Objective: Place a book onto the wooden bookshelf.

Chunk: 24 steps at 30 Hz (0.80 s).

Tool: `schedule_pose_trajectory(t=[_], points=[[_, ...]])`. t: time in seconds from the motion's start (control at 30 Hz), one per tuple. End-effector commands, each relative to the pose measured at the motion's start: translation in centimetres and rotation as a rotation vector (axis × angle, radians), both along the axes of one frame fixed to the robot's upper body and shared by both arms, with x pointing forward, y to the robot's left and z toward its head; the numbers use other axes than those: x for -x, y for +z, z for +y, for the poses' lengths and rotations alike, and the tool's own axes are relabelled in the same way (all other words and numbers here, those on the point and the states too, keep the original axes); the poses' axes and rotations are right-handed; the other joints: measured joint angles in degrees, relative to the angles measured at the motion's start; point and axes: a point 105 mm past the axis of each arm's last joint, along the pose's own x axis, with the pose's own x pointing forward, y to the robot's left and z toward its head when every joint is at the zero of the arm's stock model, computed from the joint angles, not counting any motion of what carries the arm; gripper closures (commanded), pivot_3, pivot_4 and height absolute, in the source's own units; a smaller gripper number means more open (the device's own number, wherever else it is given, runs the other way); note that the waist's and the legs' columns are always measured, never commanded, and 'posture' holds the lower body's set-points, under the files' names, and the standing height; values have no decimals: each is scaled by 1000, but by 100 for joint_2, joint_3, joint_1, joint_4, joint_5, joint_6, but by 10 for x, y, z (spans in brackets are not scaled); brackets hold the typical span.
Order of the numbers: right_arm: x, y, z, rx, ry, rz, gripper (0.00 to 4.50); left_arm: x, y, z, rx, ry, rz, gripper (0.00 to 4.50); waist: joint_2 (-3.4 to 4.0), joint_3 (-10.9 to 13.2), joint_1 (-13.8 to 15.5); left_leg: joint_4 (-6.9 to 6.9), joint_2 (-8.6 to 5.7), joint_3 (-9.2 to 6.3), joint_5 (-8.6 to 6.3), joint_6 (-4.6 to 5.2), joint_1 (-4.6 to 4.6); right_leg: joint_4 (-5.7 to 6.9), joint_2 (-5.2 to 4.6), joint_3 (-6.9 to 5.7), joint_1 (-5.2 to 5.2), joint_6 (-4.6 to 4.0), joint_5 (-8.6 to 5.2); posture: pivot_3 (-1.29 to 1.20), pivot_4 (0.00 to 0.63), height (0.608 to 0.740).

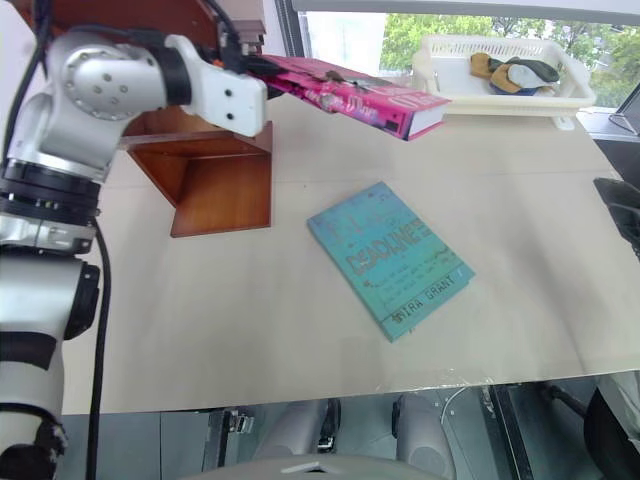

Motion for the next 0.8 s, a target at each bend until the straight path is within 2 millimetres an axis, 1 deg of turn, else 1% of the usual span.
schedule_pose_trajectory(t=[0.03,0.17,0.27,0.33,0.4,0.57,0.67,0.8], points=[[3,11,-2,33,33,-58,0,19,25,8,44,-17,-84,4132,0,0,1,4,0,2,0,0,1,7,0,2,-1,1,-1,0,150,740],[-2,12,-5,44,28,-47,0,38,32,14,56,-45,-108,4132,0,1,6,8,0,8,0,1,2,26,-1,10,-11,1,-1,0,150,740],[-5,14,-7,55,20,-41,0,49,32,24,-10,-35,-159,4132,0,1,4,10,0,10,0,1,8,39,-2,14,-11,0,-1,0,150,740],[-6,16,-8,60,16,-37,0,53,29,35,-32,-3,-150,4132,1,1,-4,10,0,13,0,0,14,46,-1,17,-11,0,-1,0,150,740],[-8,18,-9,62,14,-35,0,57,23,51,-54,58,-109,4132,1,1,-19,10,1,17,0,0,19,50,-1,22,-11,0,-1,0,150,740],[-16,20,-7,69,20,-30,0,62,11,85,-44,199,-38,4132,1,1,-119,12,4,23,0,1,23,55,0,26,-11,0,-1,0,150,740],[-20,20,-4,68,28,-27,0,66,10,95,-20,257,-21,4132,0,2,-129,11,6,25,0,2,23,54,0,28,-11,0,-2,0,150,740],[-24,21,-3,70,34,-26,0,67,3,116,1,386,45,4132,1,3,-127,10,7,23,0,2,19,53,0,25,-12,0,-2,0,150,740]])
